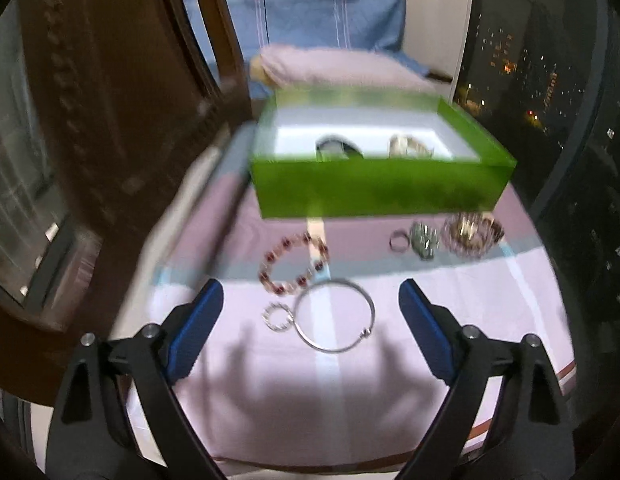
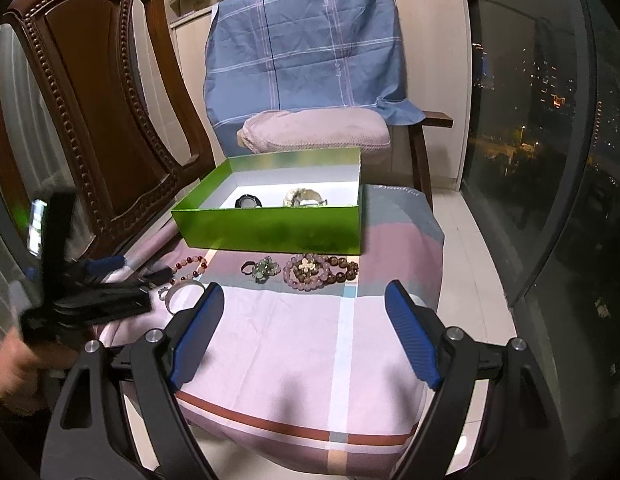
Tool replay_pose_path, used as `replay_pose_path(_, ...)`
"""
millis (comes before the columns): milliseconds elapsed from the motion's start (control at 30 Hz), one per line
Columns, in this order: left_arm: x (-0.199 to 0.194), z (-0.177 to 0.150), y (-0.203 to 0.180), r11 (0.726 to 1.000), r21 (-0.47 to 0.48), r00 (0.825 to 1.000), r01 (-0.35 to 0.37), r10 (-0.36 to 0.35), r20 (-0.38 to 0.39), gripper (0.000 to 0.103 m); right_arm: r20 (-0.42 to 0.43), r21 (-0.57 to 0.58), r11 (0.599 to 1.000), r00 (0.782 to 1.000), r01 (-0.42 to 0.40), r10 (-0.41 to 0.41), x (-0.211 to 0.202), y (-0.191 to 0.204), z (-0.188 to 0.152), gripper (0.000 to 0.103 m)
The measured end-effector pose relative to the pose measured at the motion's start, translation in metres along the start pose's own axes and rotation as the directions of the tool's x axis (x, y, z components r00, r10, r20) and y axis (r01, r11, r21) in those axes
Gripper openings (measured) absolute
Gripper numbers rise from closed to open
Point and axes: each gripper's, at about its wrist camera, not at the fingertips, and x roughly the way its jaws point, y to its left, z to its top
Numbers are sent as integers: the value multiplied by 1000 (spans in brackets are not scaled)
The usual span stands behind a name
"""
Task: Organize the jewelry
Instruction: 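Reach the left tool to the silver bangle and close on it, then grasp the pink-bead bracelet with the right tool while the left tool holds the bangle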
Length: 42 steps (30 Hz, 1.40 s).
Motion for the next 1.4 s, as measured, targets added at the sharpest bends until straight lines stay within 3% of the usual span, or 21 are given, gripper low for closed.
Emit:
replay_pose_path(133, 27, -10, -5, 1000, -28, 995, 6, -9, -96, 75, -20, -16, 1000, 1000, 6, -6, 5, 2, -3, 81)
replay_pose_path(300, 38, -16, -15, 999, 5, 991, -35, 36, -125, 75, -30, -10, 1000, 1000, 8, -8, 7, -1, -4, 81)
replay_pose_path(533, 52, -8, -12, 999, -34, 992, -41, 36, -121, 81, -37, -15, 1000, 999, 1, -2, 11, 0, -5, 81)
replay_pose_path(600, 53, -7, -13, 999, -36, 993, -38, 34, -111, 78, -40, -17, 1000, 999, 3, -3, 12, 0, -5, 81)
replay_pose_path(633, 54, -7, -14, 999, -33, 994, -36, 33, -105, 66, -41, -17, 1000, 999, 5, -5, 13, 0, -5, 81)
replay_pose_path(667, 52, -6, -15, 999, -31, 995, -32, 29, -98, 61, -41, -15, 1000, 999, 8, -9, 14, -1, -5, 81)
replay_pose_path(733, 51, -6, -13, 999, -45, 995, -22, 18, -97, 60, -44, -8, 1000, 999, 18, -19, 17, -5, -5, 81)
replay_pose_path(833, 40, -3, -10, 999, -49, 998, -8, 5, -62, 60, -53, 5, 999, 998, 39, -38, 23, -13, -6, 81)
replay_pose_path(933, 5, 4, -5, 998, -43, 998, 48, -46, 43, 60, -61, 19, 998, 997, 52, -51, 30, -20, -5, 81)
replay_pose_path(1133, -60, 8, 10, 997, 3, 965, 82, -80, 248, 60, -80, -12, 996, 993, 83, -84, 61, -19, 0, 81)
replay_pose_path(1233, -78, 7, 23, 998, -10, 952, 69, -63, 301, 60, -125, -25, 995, 988, 93, -96, 87, -20, 2, 69)
replay_pose_path(1333, -82, 9, 31, 997, -24, 951, 68, -58, 304, 60, -170, -30, 995, 980, 98, -102, 111, -21, 3, 52)
replay_pose_path(1400, -83, 11, 33, 998, -18, 954, 64, -56, 294, 60, -194, -15, 996, 977, 83, -85, 126, -23, 4, 48)
